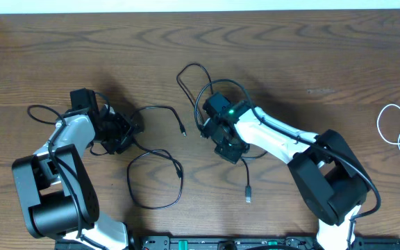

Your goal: Untangle cables

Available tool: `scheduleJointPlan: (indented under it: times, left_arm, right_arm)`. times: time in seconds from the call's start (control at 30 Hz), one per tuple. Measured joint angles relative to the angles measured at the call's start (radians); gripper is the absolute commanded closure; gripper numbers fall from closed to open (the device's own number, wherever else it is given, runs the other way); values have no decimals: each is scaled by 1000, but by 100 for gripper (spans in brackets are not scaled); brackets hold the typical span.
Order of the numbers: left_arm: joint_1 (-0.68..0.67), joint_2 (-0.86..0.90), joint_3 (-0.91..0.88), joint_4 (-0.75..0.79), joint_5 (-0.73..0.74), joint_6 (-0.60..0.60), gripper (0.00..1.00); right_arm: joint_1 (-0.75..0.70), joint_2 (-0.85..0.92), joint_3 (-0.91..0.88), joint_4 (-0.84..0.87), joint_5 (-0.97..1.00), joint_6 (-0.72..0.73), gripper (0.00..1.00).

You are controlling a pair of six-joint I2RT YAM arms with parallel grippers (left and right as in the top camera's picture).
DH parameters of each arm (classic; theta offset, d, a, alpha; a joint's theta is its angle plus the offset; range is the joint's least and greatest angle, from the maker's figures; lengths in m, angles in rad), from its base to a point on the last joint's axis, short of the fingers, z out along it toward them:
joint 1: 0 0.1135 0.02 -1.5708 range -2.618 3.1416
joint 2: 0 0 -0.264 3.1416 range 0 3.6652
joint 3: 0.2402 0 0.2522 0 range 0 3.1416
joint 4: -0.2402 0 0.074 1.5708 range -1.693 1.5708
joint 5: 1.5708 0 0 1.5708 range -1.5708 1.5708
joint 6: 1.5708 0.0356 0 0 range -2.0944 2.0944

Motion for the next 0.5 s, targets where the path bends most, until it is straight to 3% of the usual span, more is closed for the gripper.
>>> scheduleJointPlan:
  times: [0.27, 0.5]
  left_arm:
    - [0, 0, 0, -1, 8, 25, 46]
    - [4, 13, -6, -2, 124, 146, 43]
  right_arm:
    - [-28, -12, -39, -13, -212, -124, 99]
    - [-76, -11, -47, -13, -262, -151, 99]
